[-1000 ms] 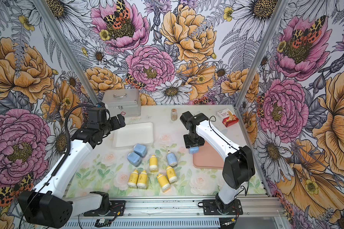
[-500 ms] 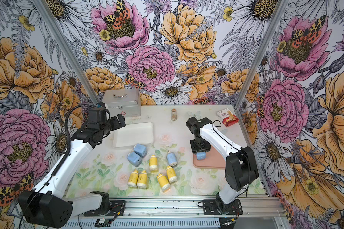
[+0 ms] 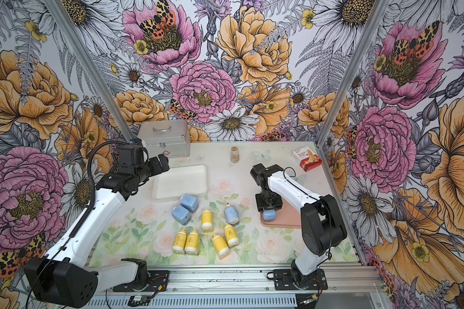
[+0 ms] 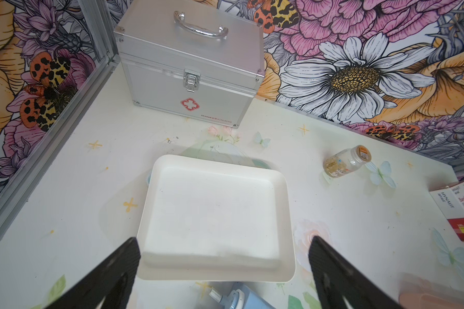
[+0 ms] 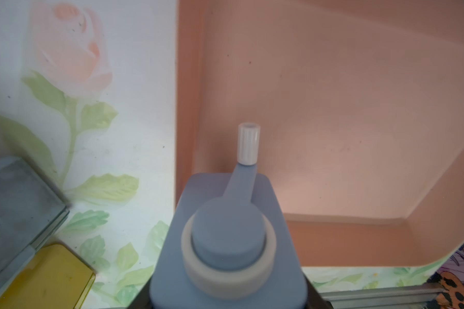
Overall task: Place the pencil sharpeners by color into the storage box
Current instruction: Pick up the pencil sharpener from the center of the board, then place the pencil sharpener in the storage box.
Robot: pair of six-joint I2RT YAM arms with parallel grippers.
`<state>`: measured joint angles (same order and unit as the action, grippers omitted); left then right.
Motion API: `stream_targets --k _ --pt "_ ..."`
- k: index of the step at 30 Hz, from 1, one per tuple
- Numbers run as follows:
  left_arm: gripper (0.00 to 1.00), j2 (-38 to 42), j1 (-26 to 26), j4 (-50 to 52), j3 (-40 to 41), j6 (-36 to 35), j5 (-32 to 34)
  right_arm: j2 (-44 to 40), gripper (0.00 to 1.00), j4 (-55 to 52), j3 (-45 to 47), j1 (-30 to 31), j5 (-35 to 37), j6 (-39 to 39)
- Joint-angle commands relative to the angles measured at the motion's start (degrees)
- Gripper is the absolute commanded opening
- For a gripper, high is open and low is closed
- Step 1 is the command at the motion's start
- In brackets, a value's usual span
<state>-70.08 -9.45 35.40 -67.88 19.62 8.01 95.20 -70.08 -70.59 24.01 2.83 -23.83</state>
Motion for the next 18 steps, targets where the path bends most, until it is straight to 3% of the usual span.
stream_targets --k 1,18 --pt "0.99 0.3 0.29 0.13 0.28 0.42 -1.24 0.71 0.29 2.57 0.83 -0.32 -1.04 -1.86" --pt "0.99 -0.08 -0.04 0.13 0.22 0.25 -1.07 2.62 0.3 5.55 3.5 -0.79 -1.07 -4.78"
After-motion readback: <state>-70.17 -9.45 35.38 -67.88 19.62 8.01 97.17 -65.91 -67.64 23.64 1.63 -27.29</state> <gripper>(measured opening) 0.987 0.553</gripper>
